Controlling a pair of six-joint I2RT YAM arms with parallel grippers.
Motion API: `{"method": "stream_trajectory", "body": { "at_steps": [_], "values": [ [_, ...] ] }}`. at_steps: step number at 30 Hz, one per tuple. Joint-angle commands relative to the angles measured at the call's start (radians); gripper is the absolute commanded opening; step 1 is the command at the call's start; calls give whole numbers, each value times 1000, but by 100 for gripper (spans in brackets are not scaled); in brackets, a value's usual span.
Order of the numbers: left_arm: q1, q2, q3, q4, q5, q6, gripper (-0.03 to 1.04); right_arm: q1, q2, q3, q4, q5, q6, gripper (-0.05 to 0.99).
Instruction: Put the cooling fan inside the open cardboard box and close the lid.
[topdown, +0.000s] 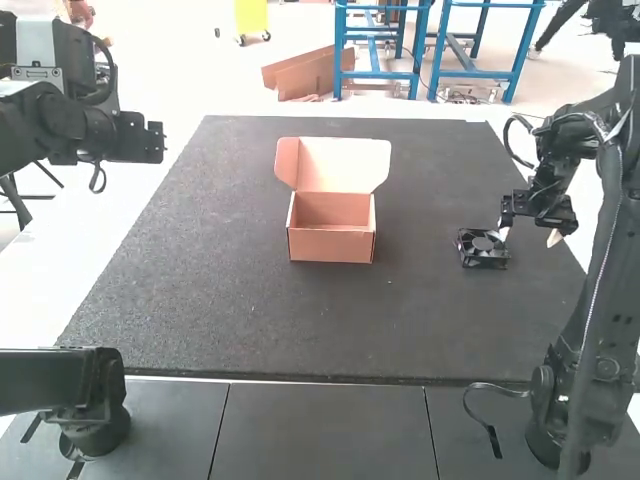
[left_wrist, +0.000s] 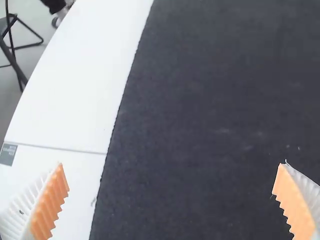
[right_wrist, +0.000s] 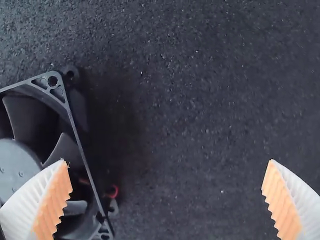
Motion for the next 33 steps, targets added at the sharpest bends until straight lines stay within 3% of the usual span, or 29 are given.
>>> {"method": "stream_trajectory", "body": {
  "at_steps": [1,26,28,31,32,33],
  "values": [
    [-7,-7,39,4,12,10,97,-15,17,36,-16,15,-13,88],
    [-5,-7,60,-2,11,9,97,-11,80,51,-52,13,-20,86],
    [-7,-7,60,-3,12,9,97,-11,83,51,-64,12,-22,76],
    [-7,-7,62,-3,12,9,97,-12,86,49,-75,-16,-13,27],
    [-7,-7,62,-3,11,9,97,-15,86,48,-75,-31,-14,16],
    [-5,-7,62,-3,11,9,97,-15,86,48,-75,-39,-16,12]
  ]
}}
